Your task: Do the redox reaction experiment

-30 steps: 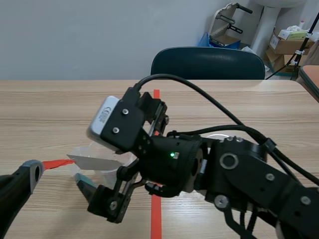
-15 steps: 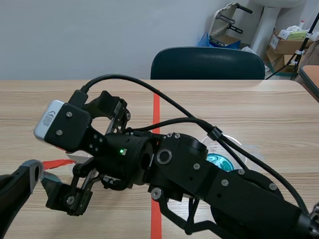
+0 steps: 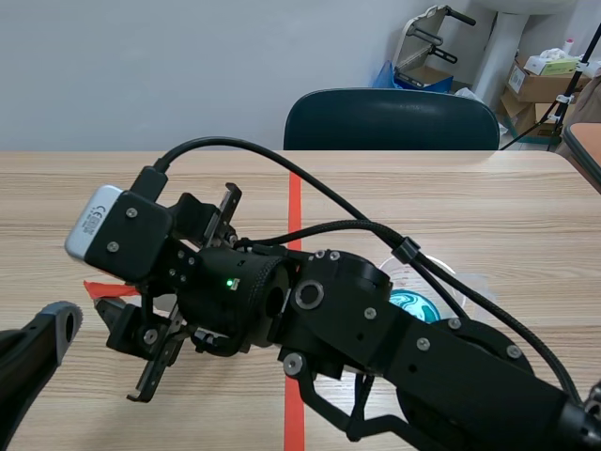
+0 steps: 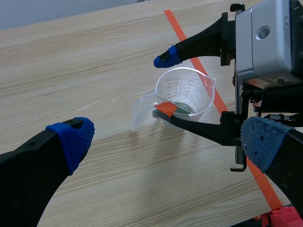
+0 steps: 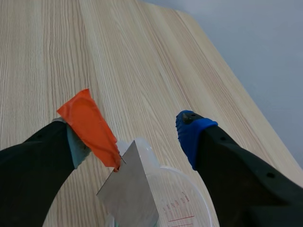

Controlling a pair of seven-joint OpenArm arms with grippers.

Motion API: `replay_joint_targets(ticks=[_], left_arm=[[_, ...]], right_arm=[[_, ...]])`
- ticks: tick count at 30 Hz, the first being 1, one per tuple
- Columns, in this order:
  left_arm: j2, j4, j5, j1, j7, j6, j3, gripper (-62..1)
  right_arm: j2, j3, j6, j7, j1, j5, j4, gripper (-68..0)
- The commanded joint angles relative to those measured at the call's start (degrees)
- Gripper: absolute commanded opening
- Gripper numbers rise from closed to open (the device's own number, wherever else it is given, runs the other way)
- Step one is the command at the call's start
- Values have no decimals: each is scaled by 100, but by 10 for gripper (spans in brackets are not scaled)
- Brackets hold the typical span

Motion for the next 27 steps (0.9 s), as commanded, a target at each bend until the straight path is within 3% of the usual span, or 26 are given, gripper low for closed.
replay_joint_targets(ticks=[1,6,13,19,27], left_arm=[[0,39,-9,-4,-79,-9,11,14],[0,39,-9,-4,-79,-9,11,14],[0,39,39,-2,-76,-9,11,14],[0,39,81,-2,-76,-7,11,14],[2,39,81,-2,-79,-7,11,14]], right_arm=[[0,42,-44,105,39,37,146,-388],[2,57,-44,105,39,37,149,-527],[179,57,-42,107,39,39,330,-670],[542,57,-39,0,39,44,966,-667],[811,162,-15,-809,42,428,1808,-667]])
